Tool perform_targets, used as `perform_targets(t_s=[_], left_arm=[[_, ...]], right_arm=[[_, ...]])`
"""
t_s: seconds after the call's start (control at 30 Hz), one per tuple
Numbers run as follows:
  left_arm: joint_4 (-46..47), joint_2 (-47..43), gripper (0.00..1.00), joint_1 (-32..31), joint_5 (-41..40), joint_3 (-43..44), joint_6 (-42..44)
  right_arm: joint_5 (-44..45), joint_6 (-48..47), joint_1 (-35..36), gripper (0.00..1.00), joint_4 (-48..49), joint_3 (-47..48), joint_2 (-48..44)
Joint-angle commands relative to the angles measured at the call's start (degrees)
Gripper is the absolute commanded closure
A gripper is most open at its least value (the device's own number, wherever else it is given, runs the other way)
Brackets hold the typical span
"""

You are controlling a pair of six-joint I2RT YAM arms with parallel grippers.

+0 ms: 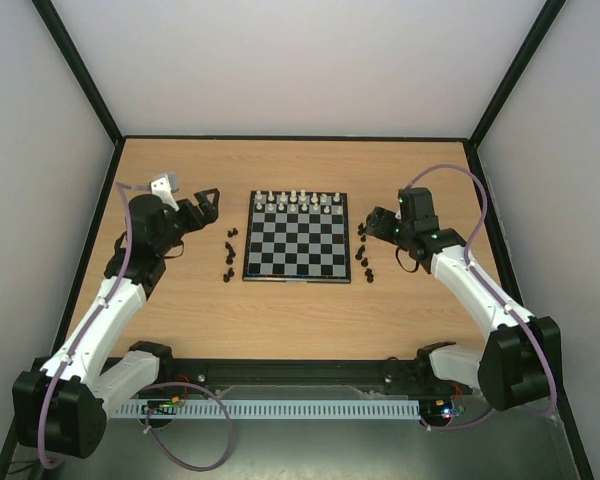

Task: Set up the chess pieces on the board
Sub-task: Pick up the chess piece at the center of the board.

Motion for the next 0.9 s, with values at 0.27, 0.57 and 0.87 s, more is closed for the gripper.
perform_targets(t_s=[0.27,0.57,0.87], left_arm=[[-2.7,-1.3,0.00,-2.9,0.3,-3.8,0.5],[-3.6,-1.8,0.01,-9.6,-14.3,-4.6,0.3],[-9.3,0.9,0.01,-12.5,-17.3,-1.7,-0.8]], right_arm=[[11.0,-5.1,11.1,0.48,-7.6,6.2,8.6],[17.3,-5.3,14.7,0.52,-9.7,7.1,11.2],[16.5,-5.0,14.6,0.52,-7.9,4.1,10.4]])
